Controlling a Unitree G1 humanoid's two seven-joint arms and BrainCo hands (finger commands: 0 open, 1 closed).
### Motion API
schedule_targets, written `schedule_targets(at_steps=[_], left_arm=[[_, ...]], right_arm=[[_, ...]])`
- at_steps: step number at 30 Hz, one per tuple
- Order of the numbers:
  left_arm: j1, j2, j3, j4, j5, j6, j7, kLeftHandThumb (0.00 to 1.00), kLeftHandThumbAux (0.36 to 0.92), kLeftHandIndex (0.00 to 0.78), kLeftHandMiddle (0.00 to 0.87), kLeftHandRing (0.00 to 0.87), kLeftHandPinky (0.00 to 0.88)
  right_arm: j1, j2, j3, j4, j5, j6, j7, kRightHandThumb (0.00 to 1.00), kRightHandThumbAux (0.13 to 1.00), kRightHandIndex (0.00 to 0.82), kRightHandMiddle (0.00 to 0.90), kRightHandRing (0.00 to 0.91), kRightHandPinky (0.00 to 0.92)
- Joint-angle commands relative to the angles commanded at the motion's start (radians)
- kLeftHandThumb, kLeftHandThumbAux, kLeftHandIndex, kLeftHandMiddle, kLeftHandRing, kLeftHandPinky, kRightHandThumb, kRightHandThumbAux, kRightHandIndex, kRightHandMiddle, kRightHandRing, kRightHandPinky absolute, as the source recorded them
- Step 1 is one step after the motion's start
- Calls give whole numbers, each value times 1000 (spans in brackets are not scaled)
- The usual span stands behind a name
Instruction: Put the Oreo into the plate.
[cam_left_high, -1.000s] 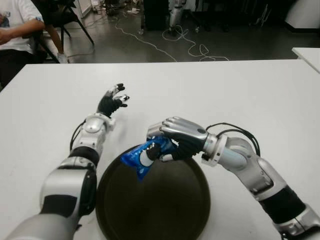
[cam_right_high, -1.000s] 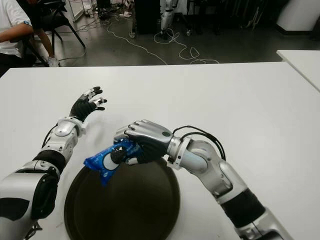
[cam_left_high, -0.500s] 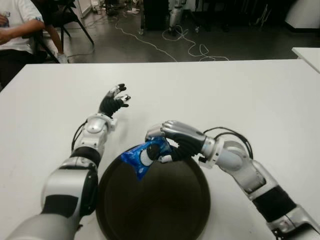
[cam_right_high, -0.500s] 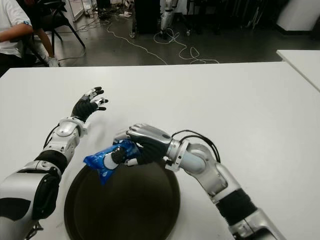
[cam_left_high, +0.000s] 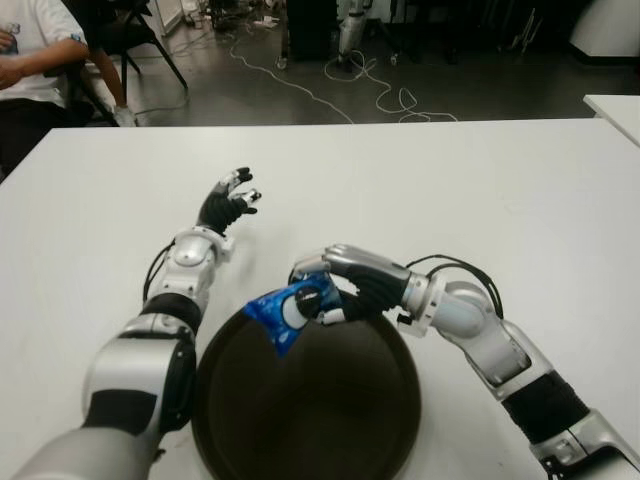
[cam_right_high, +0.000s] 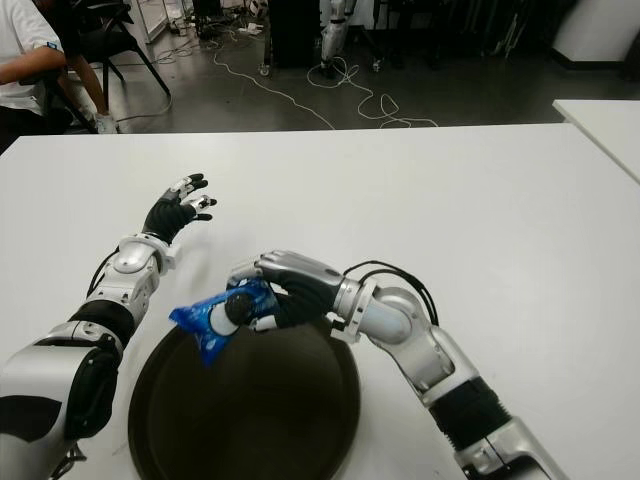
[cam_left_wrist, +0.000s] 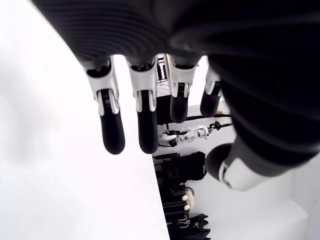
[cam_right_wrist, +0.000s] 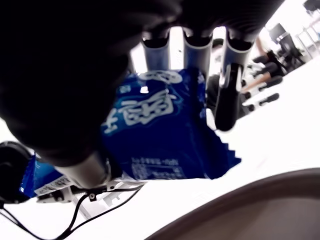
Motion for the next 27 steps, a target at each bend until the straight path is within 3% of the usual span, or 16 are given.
schedule_targets(at_steps=[14,27], left_arm=[[1,-1,3,-1,-5,-5,-12,219,653,32,110,233,316],[2,-5,2,-1,-4,-7,-11,214,650,34,116,220,308]], right_arm=[[16,10,-15,-24,-2,16,-4,688,736,413,233,168,118],[10,-15,-9,-41,-27,27,23,678,744,397,166,125,102]])
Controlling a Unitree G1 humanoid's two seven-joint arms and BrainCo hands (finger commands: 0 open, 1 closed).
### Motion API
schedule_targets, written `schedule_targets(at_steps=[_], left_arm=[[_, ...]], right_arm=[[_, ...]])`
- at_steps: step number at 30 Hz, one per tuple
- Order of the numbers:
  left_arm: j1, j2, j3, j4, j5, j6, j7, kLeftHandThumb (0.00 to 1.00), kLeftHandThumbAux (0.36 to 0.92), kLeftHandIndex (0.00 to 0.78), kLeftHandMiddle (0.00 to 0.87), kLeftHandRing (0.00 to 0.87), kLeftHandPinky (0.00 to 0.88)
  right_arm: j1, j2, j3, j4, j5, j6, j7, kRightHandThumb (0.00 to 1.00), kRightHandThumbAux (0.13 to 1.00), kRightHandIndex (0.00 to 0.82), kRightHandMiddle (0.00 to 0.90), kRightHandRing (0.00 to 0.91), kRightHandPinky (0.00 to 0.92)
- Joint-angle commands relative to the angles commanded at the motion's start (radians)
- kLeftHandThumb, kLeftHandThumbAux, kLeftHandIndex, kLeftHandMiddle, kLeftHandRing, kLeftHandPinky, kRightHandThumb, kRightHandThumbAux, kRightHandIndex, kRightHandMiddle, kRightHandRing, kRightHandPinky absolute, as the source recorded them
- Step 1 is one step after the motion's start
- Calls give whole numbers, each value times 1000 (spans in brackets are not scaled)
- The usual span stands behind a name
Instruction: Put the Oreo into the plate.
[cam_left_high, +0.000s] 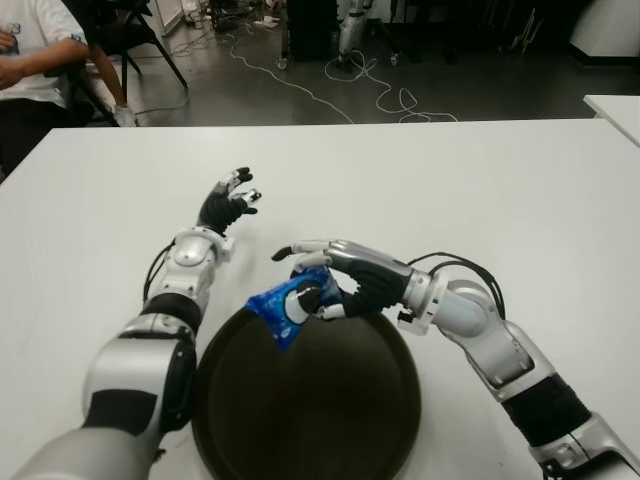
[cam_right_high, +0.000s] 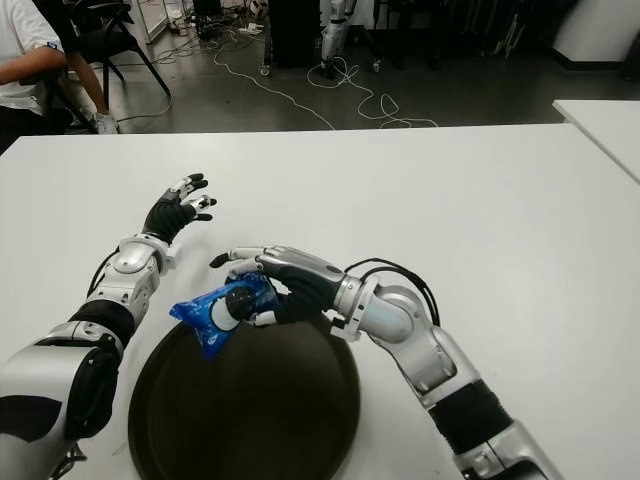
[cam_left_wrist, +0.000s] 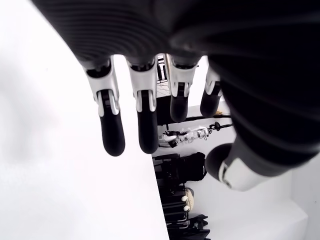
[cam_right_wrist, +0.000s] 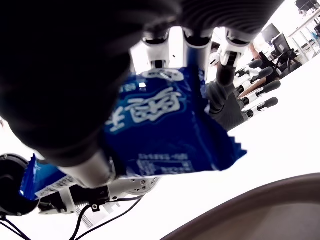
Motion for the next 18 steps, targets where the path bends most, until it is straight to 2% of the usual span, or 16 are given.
schedule_targets(at_steps=[11,18], left_arm=[[2,0,-5,-1,7,-3,15,232,647,39,129,227,299],[0,-1,-13,0,14,0,28,211,625,37,129,222,296]], right_arm=[[5,-2,4,10,2,-12,-4,676,744,396,158,122,92],[3,-6,8,9,7,-24,6,675,744,396,141,106,88]])
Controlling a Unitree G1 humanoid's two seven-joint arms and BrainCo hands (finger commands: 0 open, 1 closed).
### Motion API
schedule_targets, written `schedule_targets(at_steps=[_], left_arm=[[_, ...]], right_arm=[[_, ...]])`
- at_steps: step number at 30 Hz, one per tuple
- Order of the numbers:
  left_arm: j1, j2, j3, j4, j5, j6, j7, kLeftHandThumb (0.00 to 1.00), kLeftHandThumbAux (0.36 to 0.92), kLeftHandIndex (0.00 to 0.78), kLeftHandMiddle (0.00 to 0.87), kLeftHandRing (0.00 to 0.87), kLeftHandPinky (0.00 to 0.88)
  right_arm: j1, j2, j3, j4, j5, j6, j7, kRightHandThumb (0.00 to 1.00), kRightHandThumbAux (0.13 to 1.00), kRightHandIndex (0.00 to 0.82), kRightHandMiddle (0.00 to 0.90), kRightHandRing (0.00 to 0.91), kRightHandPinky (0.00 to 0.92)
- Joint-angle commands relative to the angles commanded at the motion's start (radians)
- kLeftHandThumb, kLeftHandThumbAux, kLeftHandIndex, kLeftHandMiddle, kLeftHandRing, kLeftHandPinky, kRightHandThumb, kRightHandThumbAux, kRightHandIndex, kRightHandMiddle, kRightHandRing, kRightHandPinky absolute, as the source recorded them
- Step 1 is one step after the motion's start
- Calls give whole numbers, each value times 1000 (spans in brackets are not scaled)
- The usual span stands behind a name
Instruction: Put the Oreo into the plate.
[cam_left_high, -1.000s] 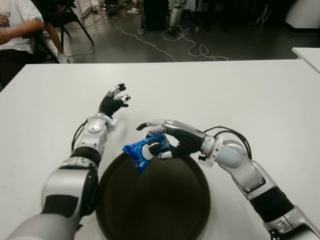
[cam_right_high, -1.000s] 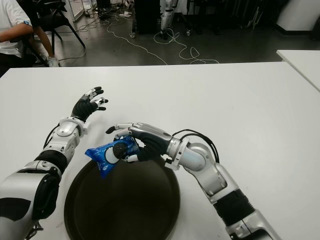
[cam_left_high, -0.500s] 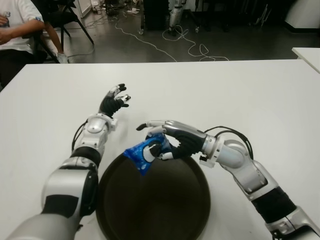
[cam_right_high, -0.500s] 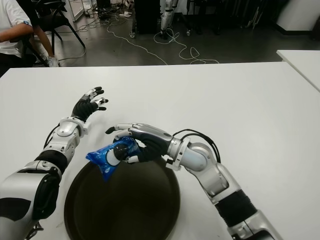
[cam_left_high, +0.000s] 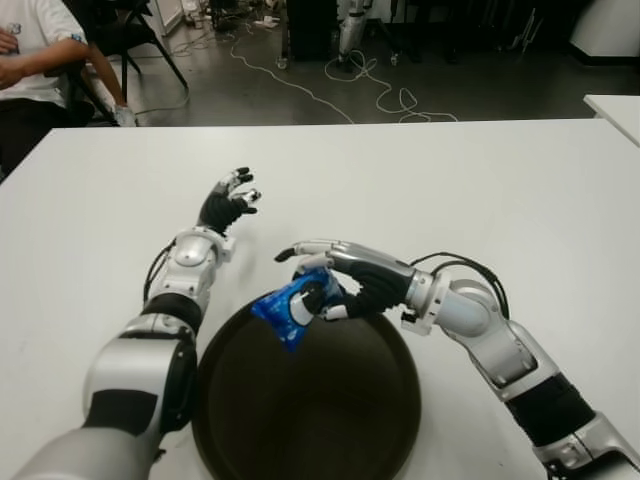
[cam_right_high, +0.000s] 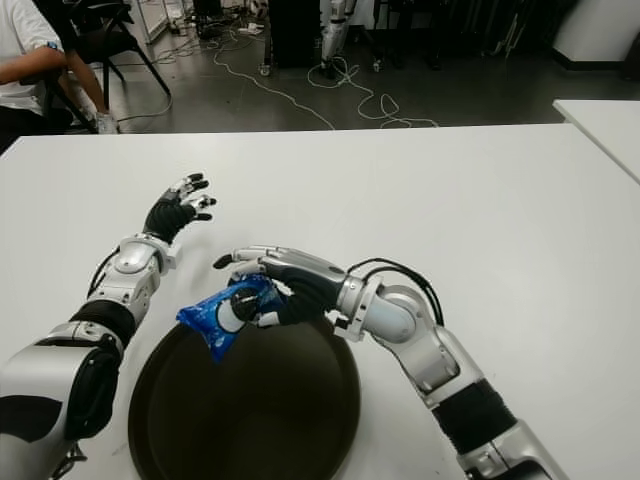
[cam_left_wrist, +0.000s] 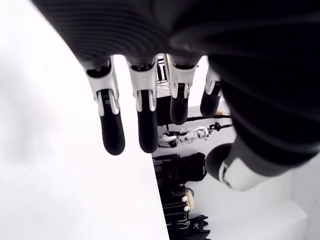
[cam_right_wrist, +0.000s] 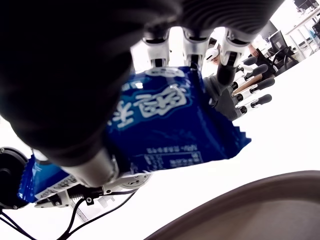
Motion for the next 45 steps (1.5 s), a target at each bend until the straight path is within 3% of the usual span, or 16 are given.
schedule_targets(at_steps=[11,24,25,27,29,37,45], left_arm=[[1,0,-1,-2,7,2,0,198,626,29,126,229,293],[1,0,2,-3,4,1,-5,197,631,39,131,226,291],[1,0,2,-3,4,1,-5,198,631,39,129,226,291],[0,0,3,-3,3,1,-6,201,632,38,126,226,292],[1,0,4,-3,2,-1,-6,205,635,38,123,226,296],[3,-2,8,-4,-2,-7,-12,211,636,39,112,227,309],[3,-2,11,-3,-4,-8,-15,209,627,38,118,230,316]], right_arm=[[-12,-25,13,-26,6,27,74,669,746,394,77,62,56],[-2,-25,1,-73,34,62,114,670,748,394,53,39,47],[-2,-25,1,-77,35,67,117,484,800,278,46,33,41],[-2,-28,0,-84,35,75,122,281,852,174,38,25,36],[0,-30,1,-84,29,74,120,151,883,107,31,18,33],[-5,-35,6,-73,21,57,120,38,887,52,20,3,23],[-23,-37,16,-40,16,55,137,2,853,41,19,0,4]])
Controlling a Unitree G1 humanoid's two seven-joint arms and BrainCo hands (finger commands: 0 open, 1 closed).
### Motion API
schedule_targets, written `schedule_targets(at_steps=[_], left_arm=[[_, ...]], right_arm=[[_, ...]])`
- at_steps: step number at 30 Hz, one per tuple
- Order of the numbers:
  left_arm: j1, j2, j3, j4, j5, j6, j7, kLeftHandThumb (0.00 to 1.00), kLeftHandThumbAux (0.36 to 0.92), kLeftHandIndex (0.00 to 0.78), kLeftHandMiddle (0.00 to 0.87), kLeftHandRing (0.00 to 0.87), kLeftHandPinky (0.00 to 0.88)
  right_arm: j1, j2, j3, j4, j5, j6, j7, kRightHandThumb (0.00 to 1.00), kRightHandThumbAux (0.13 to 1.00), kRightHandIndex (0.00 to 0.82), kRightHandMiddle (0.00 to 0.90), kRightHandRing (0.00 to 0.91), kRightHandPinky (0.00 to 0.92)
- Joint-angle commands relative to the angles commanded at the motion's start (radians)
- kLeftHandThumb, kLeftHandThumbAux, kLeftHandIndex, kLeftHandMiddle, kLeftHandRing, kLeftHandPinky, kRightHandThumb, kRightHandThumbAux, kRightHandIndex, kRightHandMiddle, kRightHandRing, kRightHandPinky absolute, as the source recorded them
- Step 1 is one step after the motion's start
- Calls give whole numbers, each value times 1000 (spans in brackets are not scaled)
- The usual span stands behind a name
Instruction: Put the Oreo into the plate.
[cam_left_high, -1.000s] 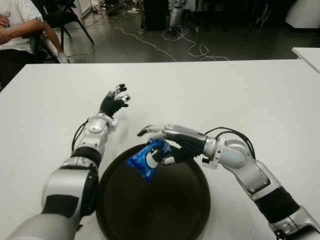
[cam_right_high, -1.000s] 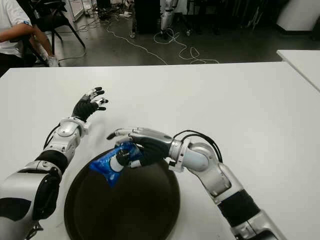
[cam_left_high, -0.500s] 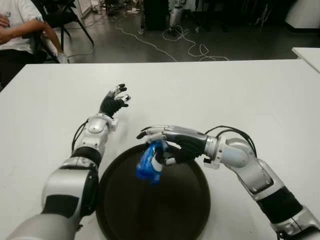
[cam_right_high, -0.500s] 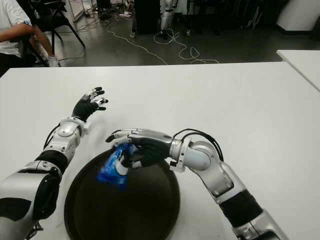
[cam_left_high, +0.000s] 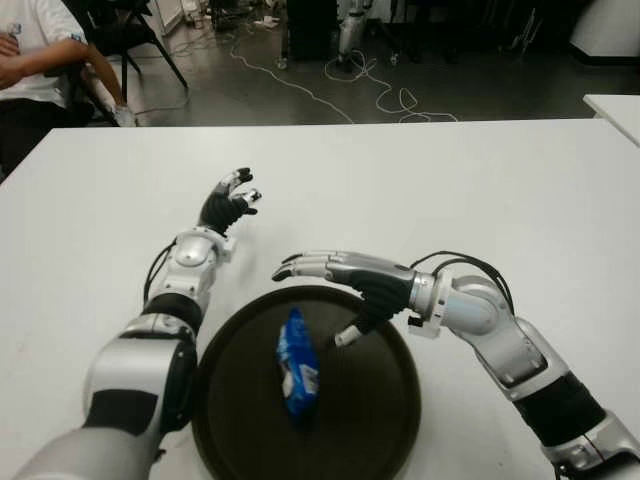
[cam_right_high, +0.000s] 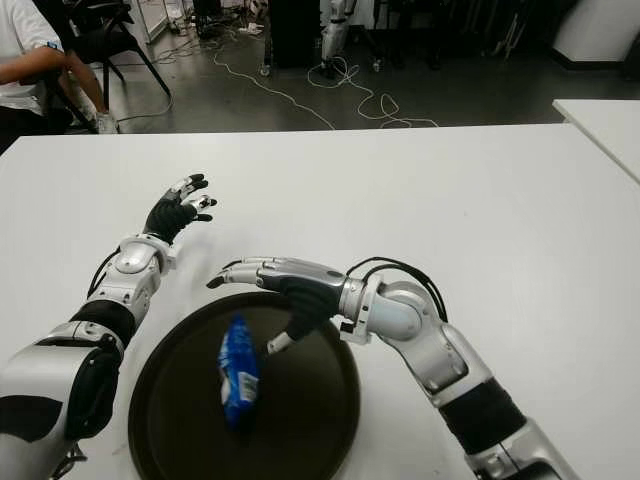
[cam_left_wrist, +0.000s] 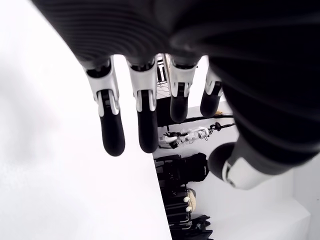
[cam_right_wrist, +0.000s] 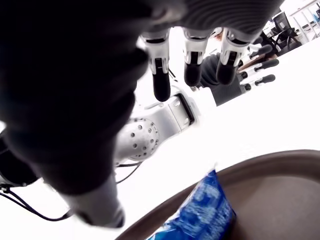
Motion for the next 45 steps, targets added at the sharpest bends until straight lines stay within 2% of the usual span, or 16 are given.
schedule_targets(at_steps=[8,15,22,32,35,39,41,45], left_arm=[[0,-1,1,0,-1,0,-1,208,625,41,124,235,317],[3,1,-4,-2,4,-4,-1,203,626,40,126,230,303],[3,1,-3,-3,2,-4,-2,205,633,38,118,231,311],[3,2,-10,-4,8,-5,-2,201,613,35,119,227,301],[2,2,-12,-4,11,-3,2,203,610,37,117,227,300],[1,2,-12,-4,11,-3,5,196,631,42,118,232,301],[2,3,-16,-4,16,-6,9,189,636,45,121,231,295],[3,4,-21,-4,23,-7,16,177,639,48,140,235,282]], right_arm=[[-25,1,6,53,-15,1,11,0,875,42,29,5,16],[-55,23,11,128,-31,1,-5,0,900,51,53,20,31],[-66,39,15,167,-16,15,3,0,912,61,63,27,39],[-67,49,13,205,-7,7,7,0,910,64,67,39,57],[-77,38,-4,203,-4,-10,-1,0,908,69,71,44,62],[-91,27,-19,225,-47,-42,-52,0,906,80,82,54,71],[-100,9,-39,235,-49,-43,-63,0,904,81,83,56,73],[-158,-28,-85,326,-62,-44,-95,0,898,74,81,56,75]])
